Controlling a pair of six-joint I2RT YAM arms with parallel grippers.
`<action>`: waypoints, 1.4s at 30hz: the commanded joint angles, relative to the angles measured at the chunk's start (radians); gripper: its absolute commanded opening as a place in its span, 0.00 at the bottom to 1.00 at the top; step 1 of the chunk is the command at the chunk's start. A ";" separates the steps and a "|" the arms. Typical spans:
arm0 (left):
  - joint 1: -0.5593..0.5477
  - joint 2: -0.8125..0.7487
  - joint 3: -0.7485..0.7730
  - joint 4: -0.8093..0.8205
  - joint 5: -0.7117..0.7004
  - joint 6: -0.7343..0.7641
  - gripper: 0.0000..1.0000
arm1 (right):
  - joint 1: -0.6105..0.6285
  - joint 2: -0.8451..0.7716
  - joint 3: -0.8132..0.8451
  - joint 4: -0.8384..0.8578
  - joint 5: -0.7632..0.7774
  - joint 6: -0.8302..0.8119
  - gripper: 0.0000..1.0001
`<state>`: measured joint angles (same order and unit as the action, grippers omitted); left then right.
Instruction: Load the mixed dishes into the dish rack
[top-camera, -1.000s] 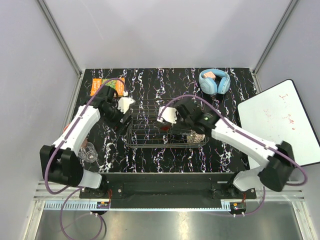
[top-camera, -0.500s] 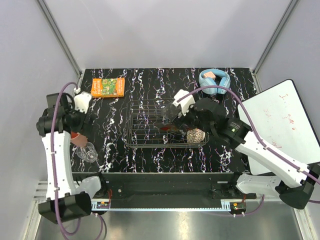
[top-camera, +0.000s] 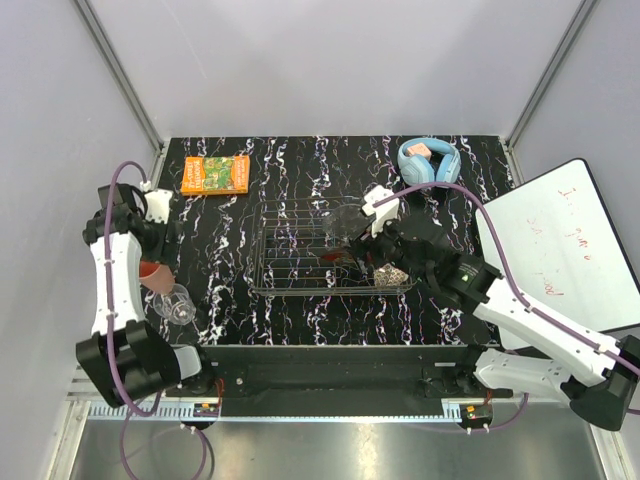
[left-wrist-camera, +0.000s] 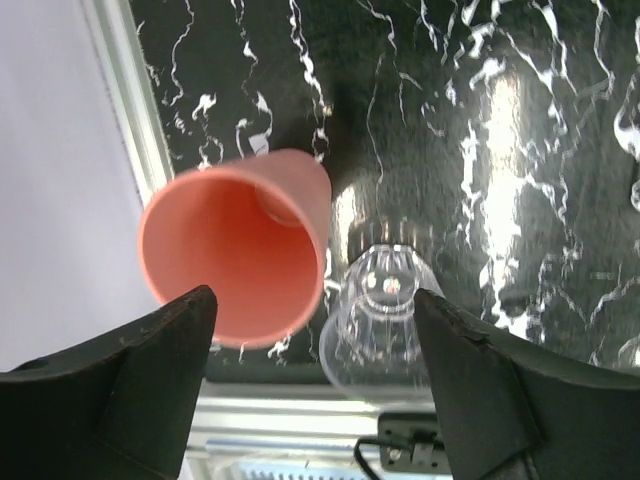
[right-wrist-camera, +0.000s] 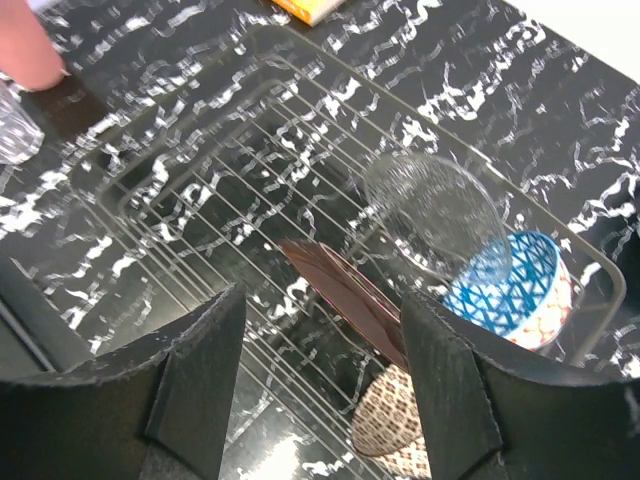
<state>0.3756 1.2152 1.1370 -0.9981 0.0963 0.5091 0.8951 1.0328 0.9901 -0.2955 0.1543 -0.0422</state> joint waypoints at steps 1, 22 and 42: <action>0.005 0.030 -0.011 0.124 -0.007 -0.060 0.81 | 0.002 -0.020 0.001 0.078 -0.038 0.036 0.69; 0.003 0.118 -0.085 0.161 0.163 -0.096 0.00 | 0.002 0.141 0.122 0.047 -0.102 0.136 1.00; -0.035 -0.046 0.258 -0.074 1.588 -0.273 0.00 | -0.056 0.266 0.058 0.813 -0.599 0.947 1.00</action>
<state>0.3553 1.0939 1.4635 -1.0569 1.3235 0.2852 0.8658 1.3029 1.0977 0.1112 -0.2886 0.6388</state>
